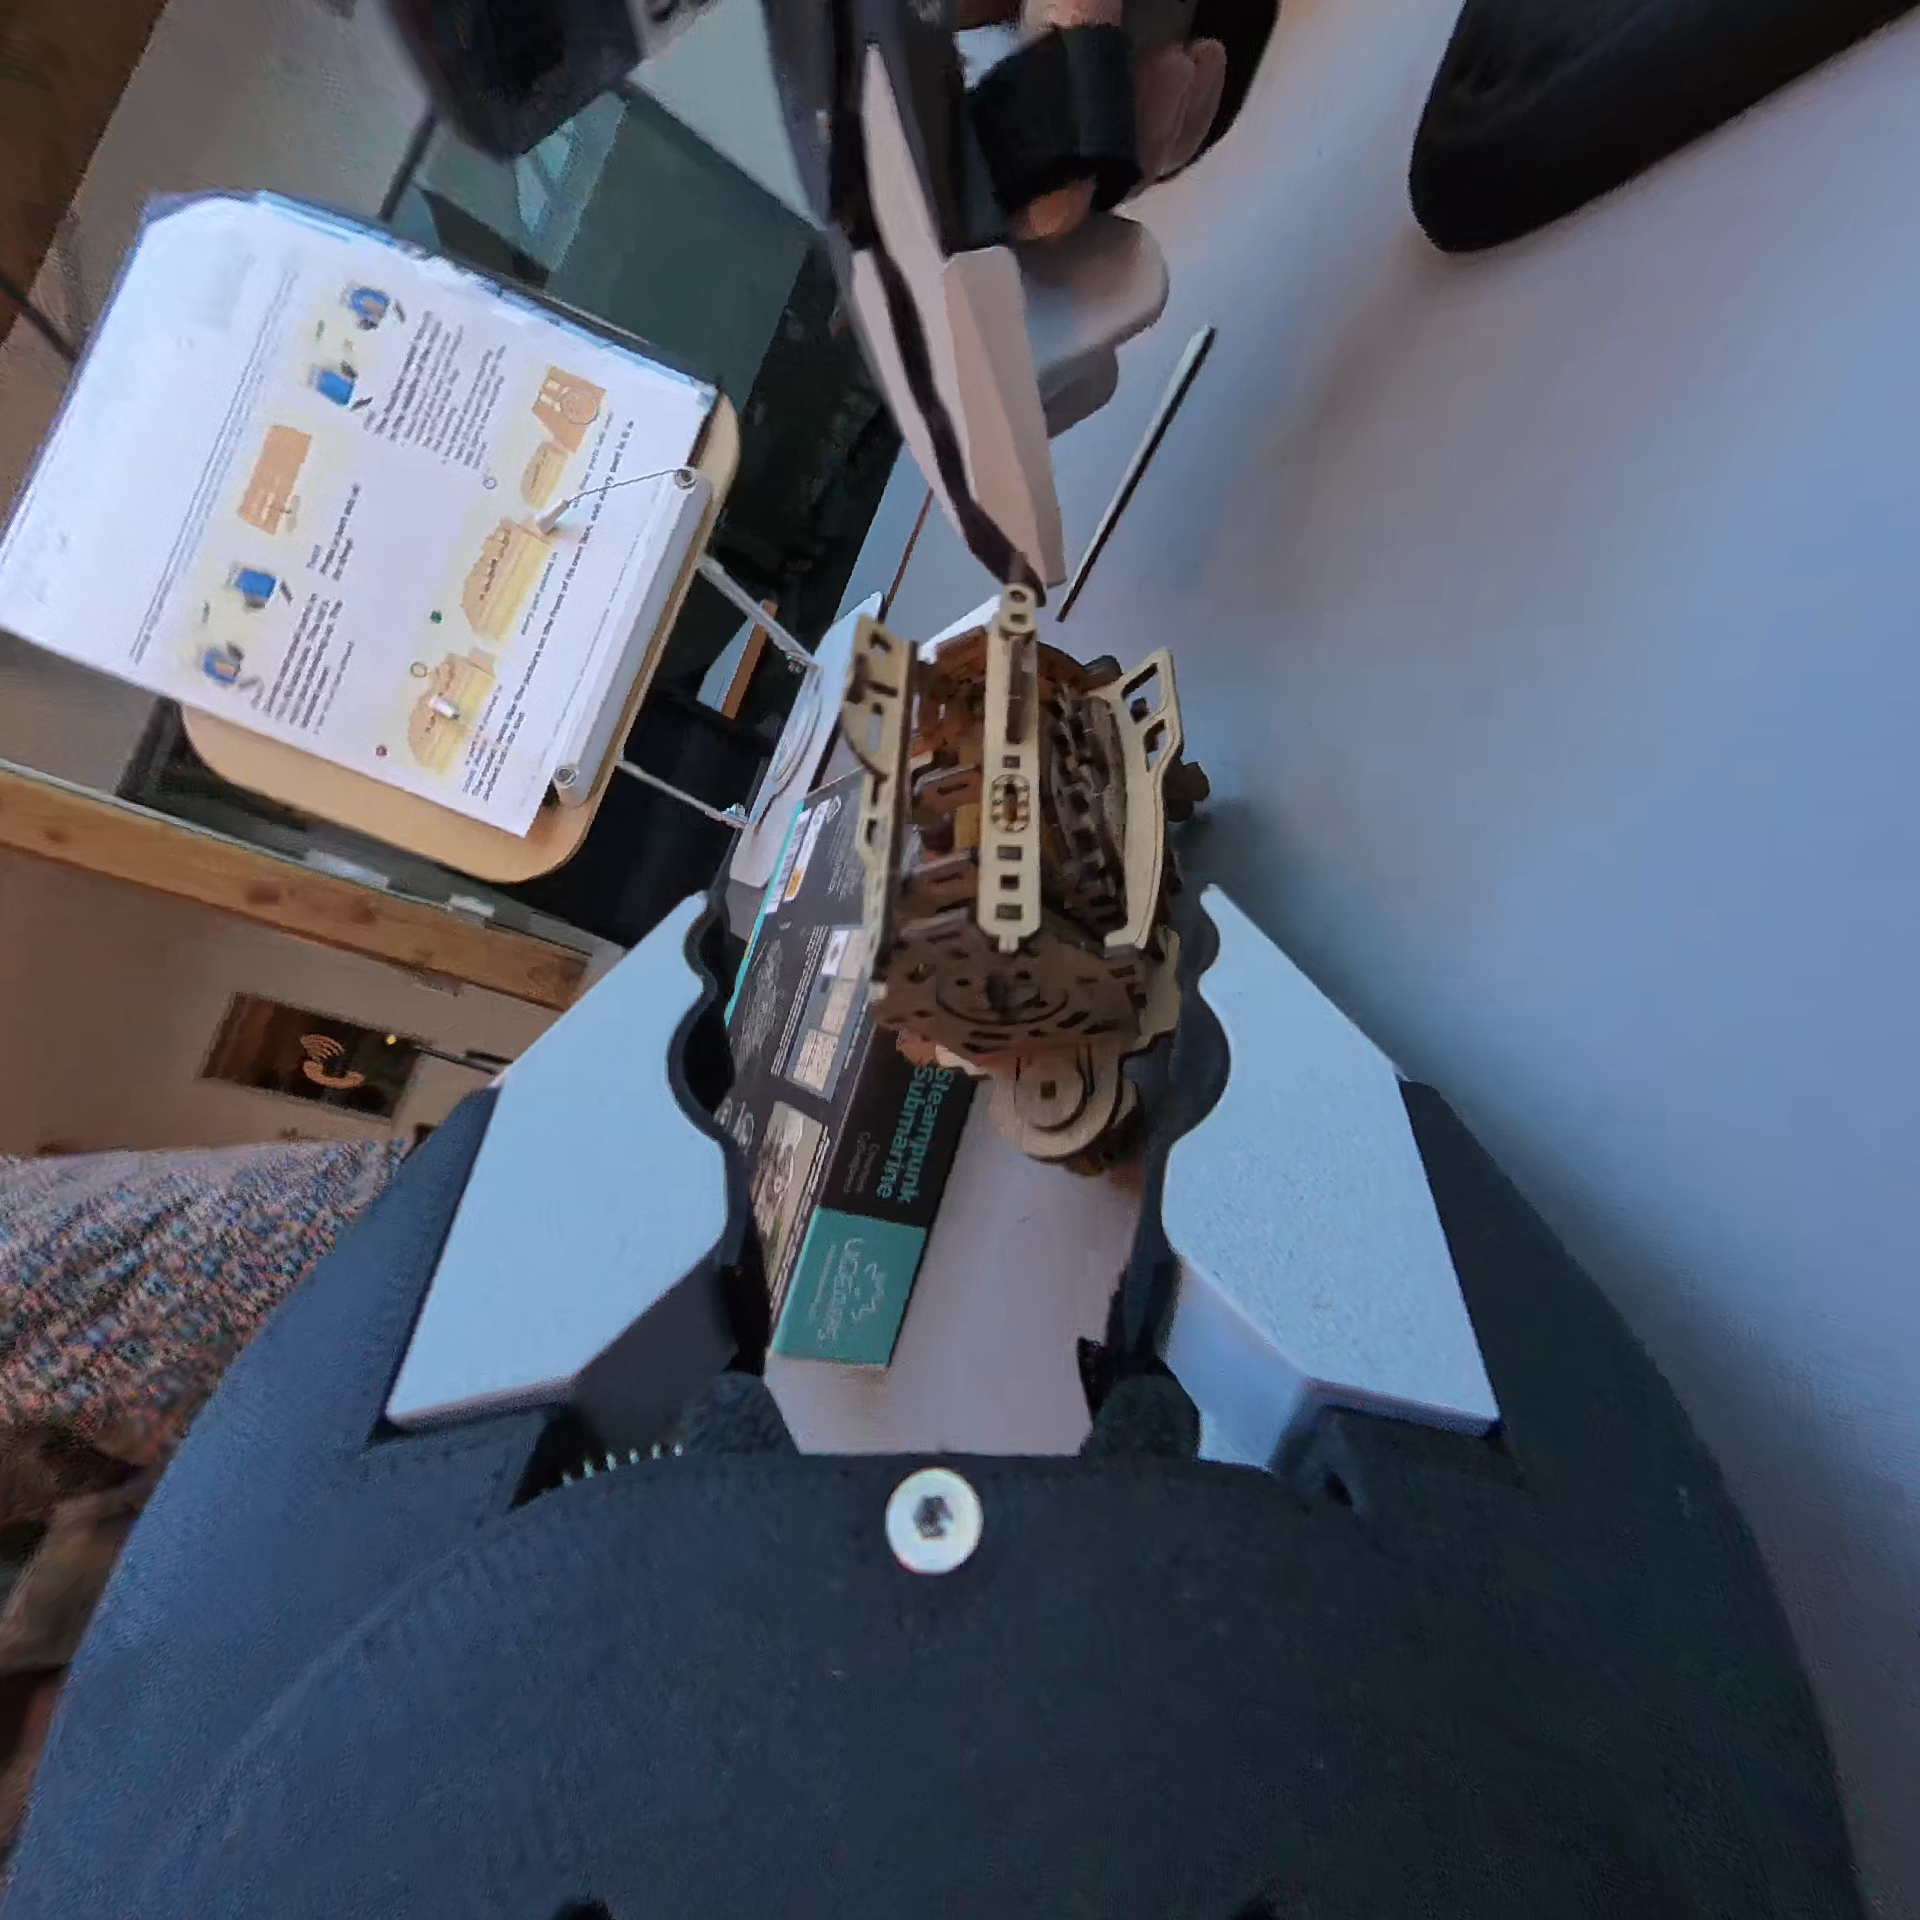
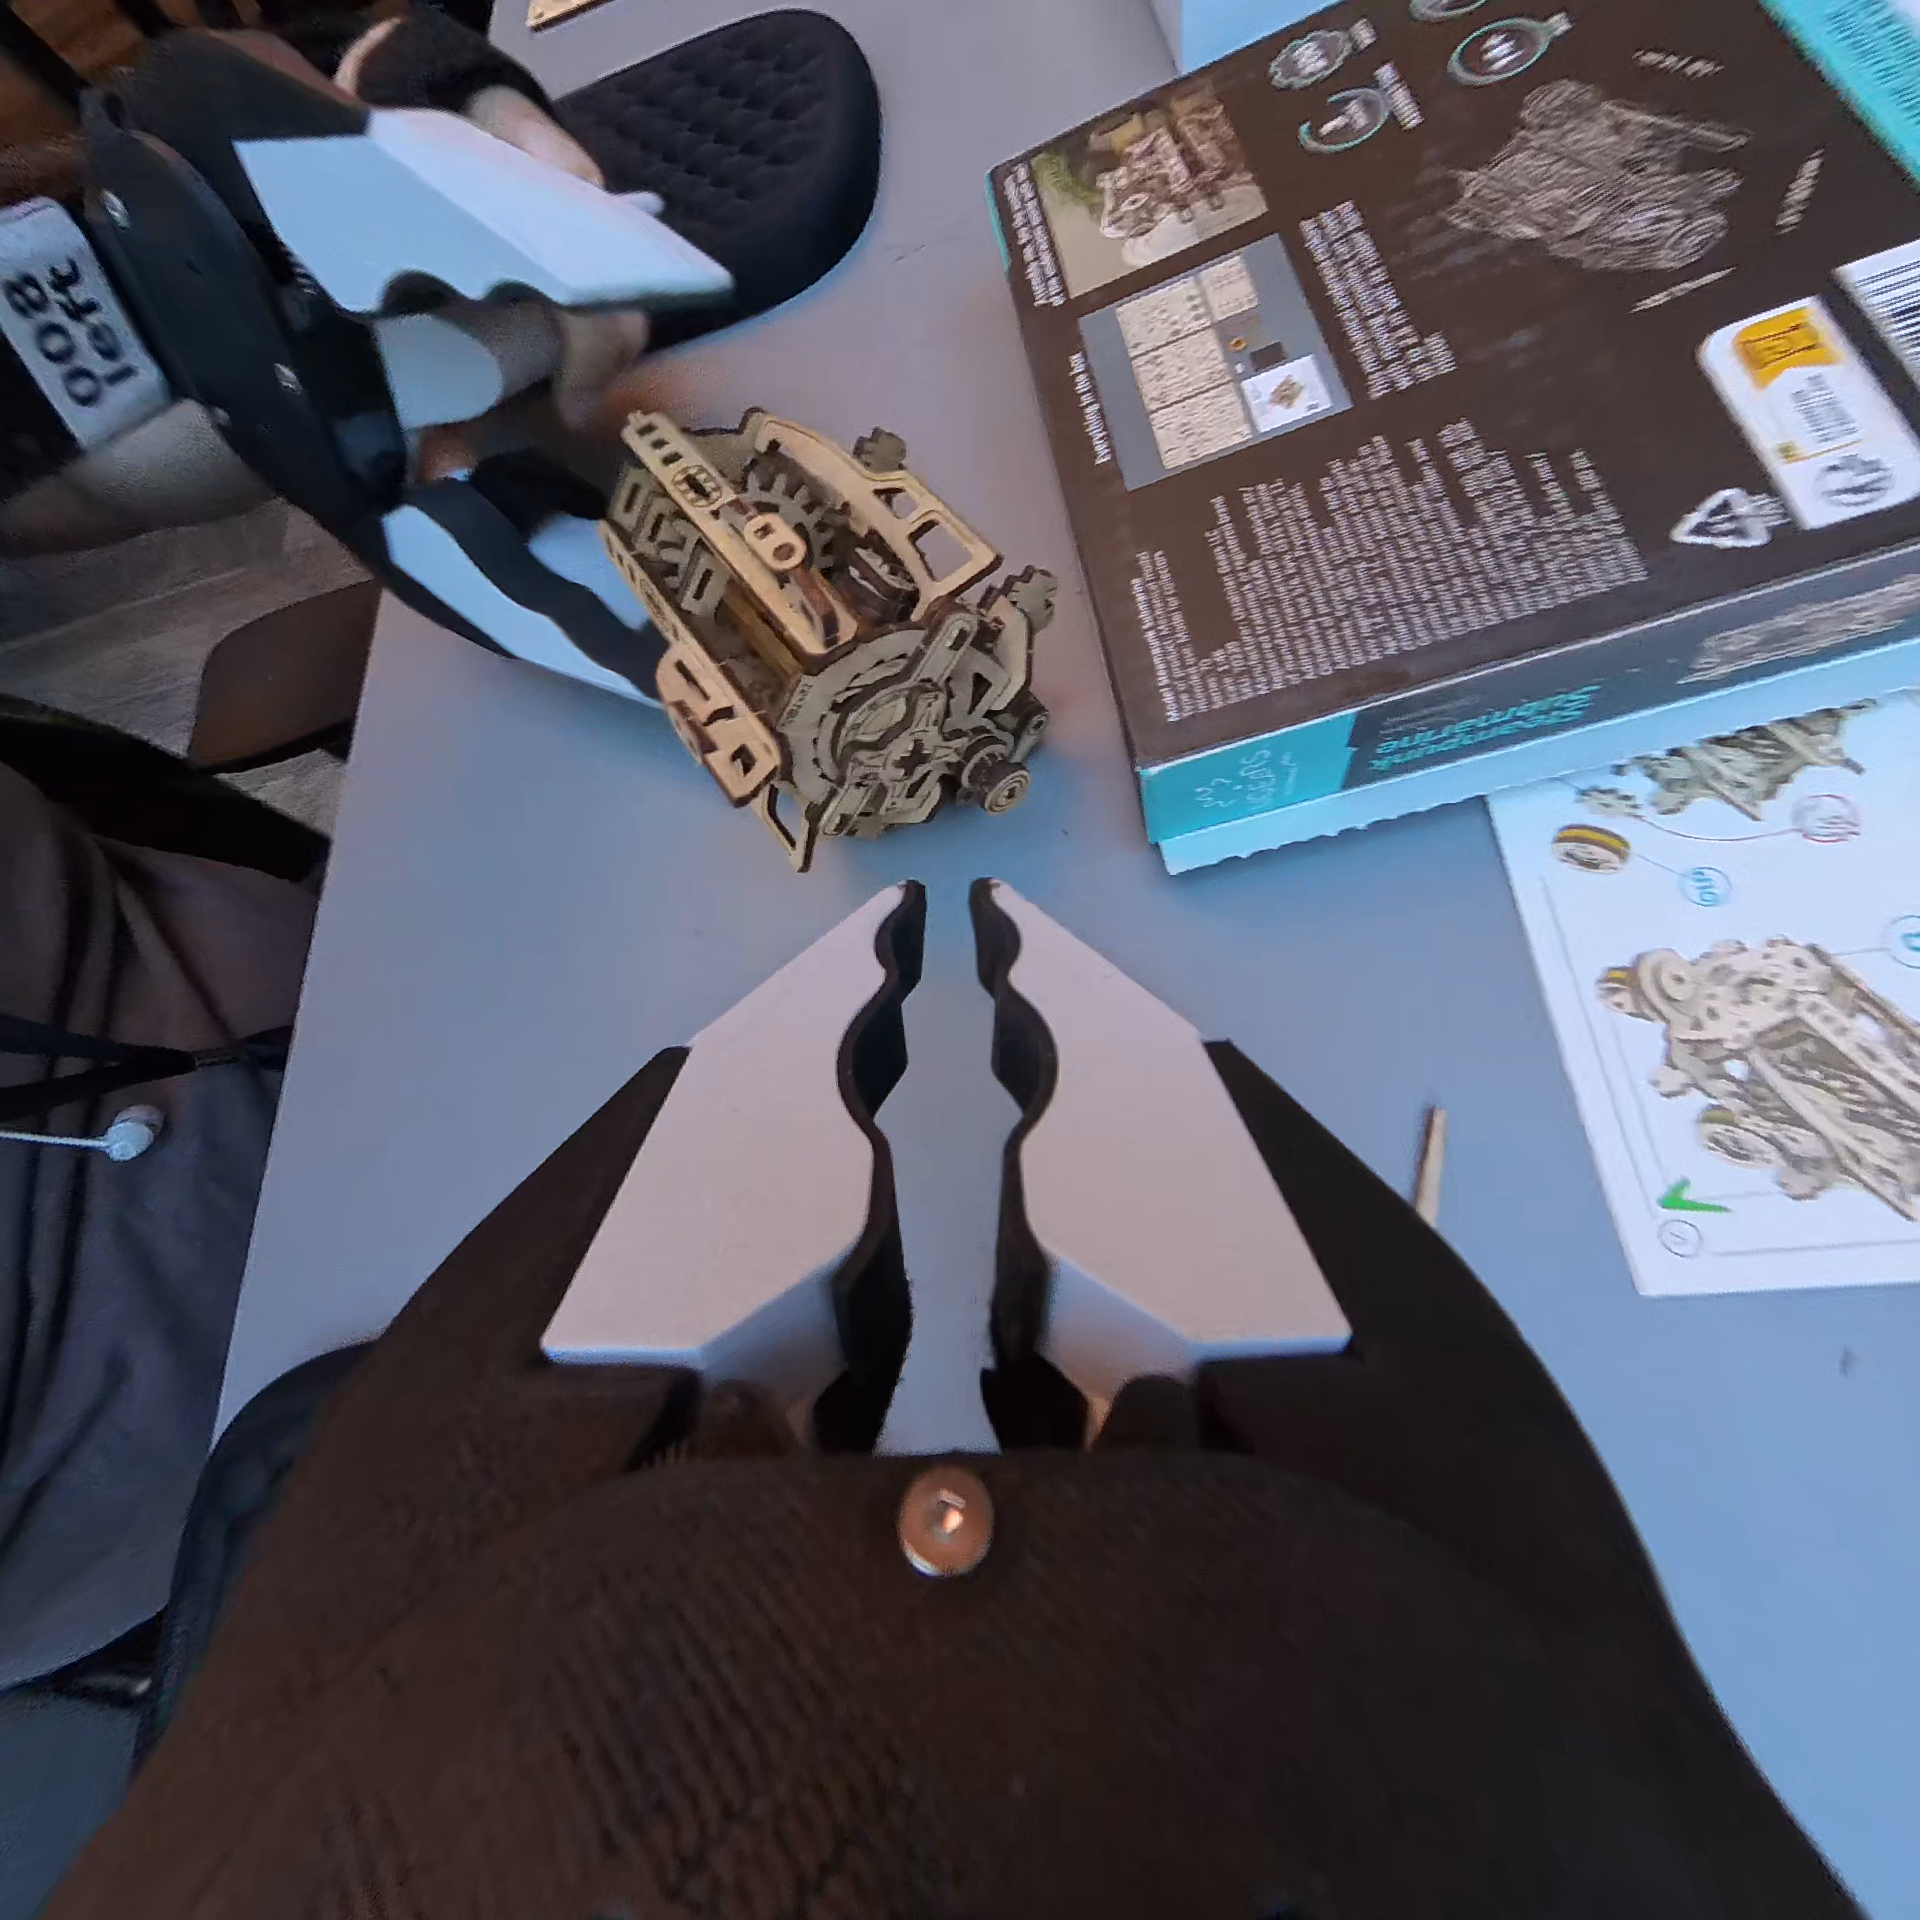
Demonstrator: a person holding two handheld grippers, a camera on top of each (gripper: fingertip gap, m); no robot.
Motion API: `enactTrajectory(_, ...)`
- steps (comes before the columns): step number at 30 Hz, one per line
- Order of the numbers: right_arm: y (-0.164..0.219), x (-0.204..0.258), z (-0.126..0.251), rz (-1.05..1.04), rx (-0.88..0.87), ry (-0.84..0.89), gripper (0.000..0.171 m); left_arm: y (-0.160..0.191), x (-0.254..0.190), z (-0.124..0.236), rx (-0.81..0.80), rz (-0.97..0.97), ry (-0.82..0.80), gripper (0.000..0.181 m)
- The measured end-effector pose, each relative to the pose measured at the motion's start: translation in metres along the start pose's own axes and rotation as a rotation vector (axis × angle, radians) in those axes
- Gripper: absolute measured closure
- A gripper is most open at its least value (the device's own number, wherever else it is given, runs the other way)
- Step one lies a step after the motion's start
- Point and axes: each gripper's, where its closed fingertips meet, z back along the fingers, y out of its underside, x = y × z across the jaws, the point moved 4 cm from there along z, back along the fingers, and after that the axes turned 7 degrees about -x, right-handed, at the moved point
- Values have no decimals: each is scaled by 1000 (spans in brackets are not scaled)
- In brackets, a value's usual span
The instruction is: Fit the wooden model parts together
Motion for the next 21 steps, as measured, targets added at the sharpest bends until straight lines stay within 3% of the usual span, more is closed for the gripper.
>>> enactTrajectory(2, -2, -8, 9, 43, -67, 103, 143, -1, 13, 24, -22, 142, -53, 100)
enactTrajectory(5, -4, -11, 14, 147, -221, 206, 127, 10, 48, 56, -40, 374, -77, 110)
enactTrajectory(10, 0, -25, -9, 142, -141, 259, 126, 73, 77, 53, 73, 774, 106, 99)
enactTrajectory(13, 1, -34, -17, 210, -82, 334, 123, 105, 80, 43, 163, 792, 136, 98)
enactTrajectory(18, -1, -39, -20, 396, -31, 434, 104, 126, 67, 27, 321, 496, 239, 98)
enactTrajectory(21, 5, -42, -30, 310, 36, 398, 104, 135, 57, 18, 395, 605, 315, 93)
